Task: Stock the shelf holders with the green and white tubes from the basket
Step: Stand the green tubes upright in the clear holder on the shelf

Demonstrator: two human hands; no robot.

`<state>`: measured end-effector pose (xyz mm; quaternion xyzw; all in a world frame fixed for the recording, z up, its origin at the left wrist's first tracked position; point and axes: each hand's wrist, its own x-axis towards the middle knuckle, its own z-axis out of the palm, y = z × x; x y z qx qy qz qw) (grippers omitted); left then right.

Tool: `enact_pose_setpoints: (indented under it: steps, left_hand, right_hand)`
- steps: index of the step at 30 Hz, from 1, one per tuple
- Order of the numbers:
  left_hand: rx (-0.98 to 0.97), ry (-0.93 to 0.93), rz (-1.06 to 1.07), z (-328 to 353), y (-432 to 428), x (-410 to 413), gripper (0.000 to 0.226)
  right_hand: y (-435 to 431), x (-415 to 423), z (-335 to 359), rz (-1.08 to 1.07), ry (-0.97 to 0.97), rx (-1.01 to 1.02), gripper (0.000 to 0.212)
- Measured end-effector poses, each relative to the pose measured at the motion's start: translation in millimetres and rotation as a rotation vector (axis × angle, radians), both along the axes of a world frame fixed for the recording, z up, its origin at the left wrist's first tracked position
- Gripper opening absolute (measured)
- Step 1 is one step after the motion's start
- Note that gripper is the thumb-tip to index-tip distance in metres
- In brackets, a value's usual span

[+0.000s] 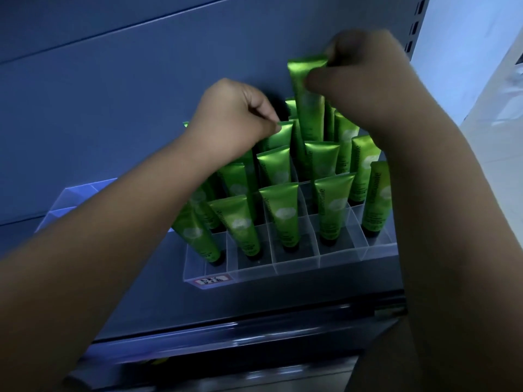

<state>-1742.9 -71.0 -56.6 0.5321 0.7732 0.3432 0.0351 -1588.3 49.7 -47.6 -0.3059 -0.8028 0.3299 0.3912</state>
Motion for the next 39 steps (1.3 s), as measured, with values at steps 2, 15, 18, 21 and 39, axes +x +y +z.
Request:
enact_pose_setpoints:
  steps: [2,15,18,21,39]
  left_hand:
    - [-0.004,-0.007,-0.008,0,-1,1,0.003]
    - [-0.05,0.03,-0.009,-2,1,-2,0.006]
    - [-0.056,0.07,-0.001,-2,1,1,0.007]
    - [-0.05,0.093,-0.005,-1,1,3,0.012]
    - [-0.163,0.186,-0.026,3,0,8,0.01]
  right_hand:
    - [-3,0,0,0.009,-0.056,0.058,0.025]
    - [-3,16,-4,0.11,-0.261,0.212,0.015]
    - [-3,19,-5,0.12,-0.305,0.207,0.015]
    - [-1,21,-6,0.128,-0.366,0.212,0.016]
    - [0,16,-10,0.111,-0.477,0.203,0.022]
